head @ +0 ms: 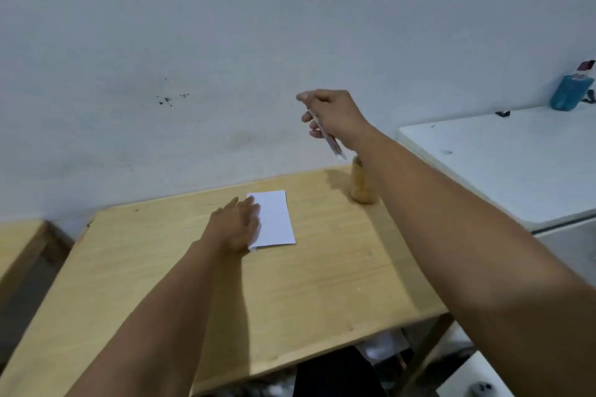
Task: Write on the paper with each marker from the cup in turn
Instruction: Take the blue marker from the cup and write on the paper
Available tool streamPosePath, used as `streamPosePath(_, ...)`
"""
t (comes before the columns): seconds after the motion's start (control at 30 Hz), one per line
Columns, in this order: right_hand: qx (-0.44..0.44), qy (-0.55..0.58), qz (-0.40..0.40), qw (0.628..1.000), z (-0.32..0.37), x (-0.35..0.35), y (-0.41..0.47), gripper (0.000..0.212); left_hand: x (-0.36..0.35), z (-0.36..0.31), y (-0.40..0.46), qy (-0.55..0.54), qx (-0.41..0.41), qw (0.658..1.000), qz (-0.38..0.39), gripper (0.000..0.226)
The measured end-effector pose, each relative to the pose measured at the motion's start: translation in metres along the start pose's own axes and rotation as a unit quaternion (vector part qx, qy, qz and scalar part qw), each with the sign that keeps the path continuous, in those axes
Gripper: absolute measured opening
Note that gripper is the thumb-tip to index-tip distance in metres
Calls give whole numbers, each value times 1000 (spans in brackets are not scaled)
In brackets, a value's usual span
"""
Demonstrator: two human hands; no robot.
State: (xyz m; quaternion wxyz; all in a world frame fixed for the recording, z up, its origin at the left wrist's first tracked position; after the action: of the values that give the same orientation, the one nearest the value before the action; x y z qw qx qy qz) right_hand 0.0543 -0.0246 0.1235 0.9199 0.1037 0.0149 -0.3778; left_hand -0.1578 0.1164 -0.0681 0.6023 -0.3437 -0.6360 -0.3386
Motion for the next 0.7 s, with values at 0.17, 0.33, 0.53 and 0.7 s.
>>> streamPosePath(0.17,-123,-48,73,989,-71,-41,-18,15,-20,9,-10,22,-11,1000,-15,53)
streamPosePath(0.33,-194,-100,120,968,-119,-63,-37,24,-24,14,-5,-5,6,1000,-26,54)
streamPosePath(0.53,-193,-198,166,946,-143,-79,-39,7,0,18,-11,-226,94,957,-157,36)
streamPosePath(0.7,-167,-152,196,954,-142,-90,-34,12,32,17,4,-300,127,933,-153,63)
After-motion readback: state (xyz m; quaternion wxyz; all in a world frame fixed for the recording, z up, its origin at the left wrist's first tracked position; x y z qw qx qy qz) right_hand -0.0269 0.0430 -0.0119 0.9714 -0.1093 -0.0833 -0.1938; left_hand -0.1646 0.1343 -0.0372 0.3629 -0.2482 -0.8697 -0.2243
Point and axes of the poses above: each hand's wrist, its own y-axis towards the middle knuckle, its own x-axis out of the back of the hand, z = x × y, the point moved 3 cm from there along y, towards the middle knuckle, and after that the axes turned 15 degrees about y, right-handed, at the moved point
